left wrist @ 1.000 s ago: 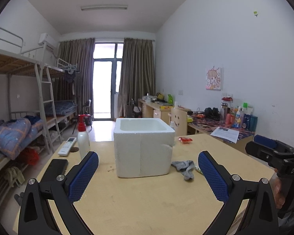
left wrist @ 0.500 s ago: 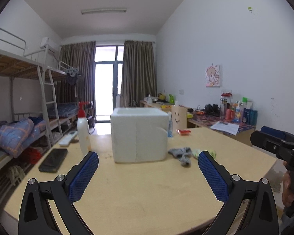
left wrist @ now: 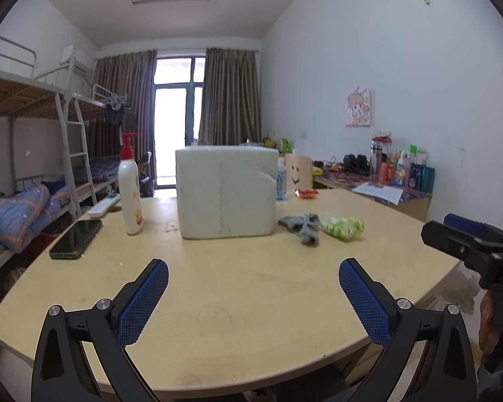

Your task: Organize soft objects

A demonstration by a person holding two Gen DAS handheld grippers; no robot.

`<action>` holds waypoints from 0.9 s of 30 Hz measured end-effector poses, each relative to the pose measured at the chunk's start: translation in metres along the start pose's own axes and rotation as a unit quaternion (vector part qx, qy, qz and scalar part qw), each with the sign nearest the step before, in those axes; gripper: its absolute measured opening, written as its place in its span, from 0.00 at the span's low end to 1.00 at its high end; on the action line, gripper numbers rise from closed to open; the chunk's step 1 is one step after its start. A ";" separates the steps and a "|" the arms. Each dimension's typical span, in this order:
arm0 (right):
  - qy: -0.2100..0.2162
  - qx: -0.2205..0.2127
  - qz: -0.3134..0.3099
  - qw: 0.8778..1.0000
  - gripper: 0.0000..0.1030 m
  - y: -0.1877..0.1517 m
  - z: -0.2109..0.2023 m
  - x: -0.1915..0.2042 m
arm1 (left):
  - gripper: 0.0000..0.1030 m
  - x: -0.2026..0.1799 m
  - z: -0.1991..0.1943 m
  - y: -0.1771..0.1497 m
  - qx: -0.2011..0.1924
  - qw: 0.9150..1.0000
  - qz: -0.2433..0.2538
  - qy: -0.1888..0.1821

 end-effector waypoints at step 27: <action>-0.062 0.017 0.047 0.997 0.99 -0.006 0.003 -0.073 | 0.99 -0.069 0.075 0.002 0.084 0.995 0.049 -0.027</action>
Point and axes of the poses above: each gripper's, at about its wrist camera, not at the fingertips, and z roughly the way its jaws point, x to its left, y to its top, the point moved 8 cm from there along z, roughly the way its jaws point, and after that the axes turned 11 degrees about y, right-handed, at the moved point
